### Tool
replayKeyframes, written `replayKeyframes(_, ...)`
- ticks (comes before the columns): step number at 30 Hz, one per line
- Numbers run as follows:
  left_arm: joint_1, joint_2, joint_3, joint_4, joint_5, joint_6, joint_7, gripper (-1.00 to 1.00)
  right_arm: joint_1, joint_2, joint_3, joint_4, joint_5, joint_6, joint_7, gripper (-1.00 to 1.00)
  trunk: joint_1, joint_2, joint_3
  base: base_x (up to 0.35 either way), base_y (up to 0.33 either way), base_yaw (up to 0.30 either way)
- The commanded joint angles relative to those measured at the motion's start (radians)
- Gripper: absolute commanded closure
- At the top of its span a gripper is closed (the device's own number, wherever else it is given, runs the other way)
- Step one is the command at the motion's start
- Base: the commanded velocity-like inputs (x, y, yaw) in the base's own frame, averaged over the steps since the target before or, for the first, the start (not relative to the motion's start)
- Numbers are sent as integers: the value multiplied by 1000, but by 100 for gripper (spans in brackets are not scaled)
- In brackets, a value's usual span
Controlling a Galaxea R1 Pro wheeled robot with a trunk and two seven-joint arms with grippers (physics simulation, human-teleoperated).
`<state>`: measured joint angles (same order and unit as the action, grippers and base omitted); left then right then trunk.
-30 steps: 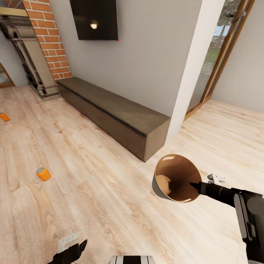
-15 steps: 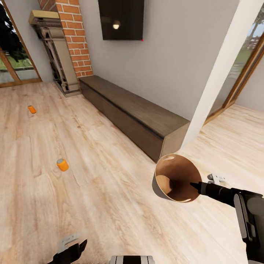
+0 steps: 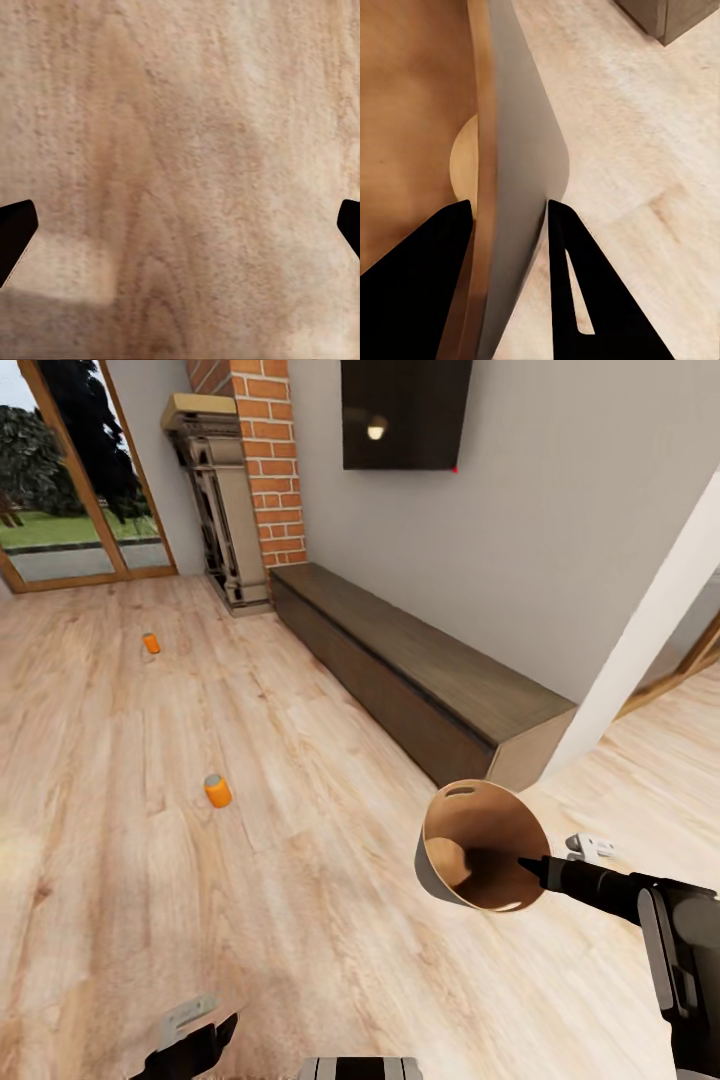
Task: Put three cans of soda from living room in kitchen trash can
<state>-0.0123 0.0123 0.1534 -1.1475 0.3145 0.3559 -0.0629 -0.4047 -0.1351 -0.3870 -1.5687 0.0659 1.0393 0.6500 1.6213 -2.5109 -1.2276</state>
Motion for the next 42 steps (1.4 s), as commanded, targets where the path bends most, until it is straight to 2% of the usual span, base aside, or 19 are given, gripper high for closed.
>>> replayKeyframes(1, 0, 0, 0, 0, 0, 0, 0, -100, 0, 0, 0, -1, -32, 8, 2, 100, 0, 0, 0, 0, 0, 295)
replayKeyframes(42, 0, 0, 0, 0, 0, 0, 1, -100, 0, 1, 0, -1, -32, 8, 3, 100, 0, 0, 0, 0, 0, 295)
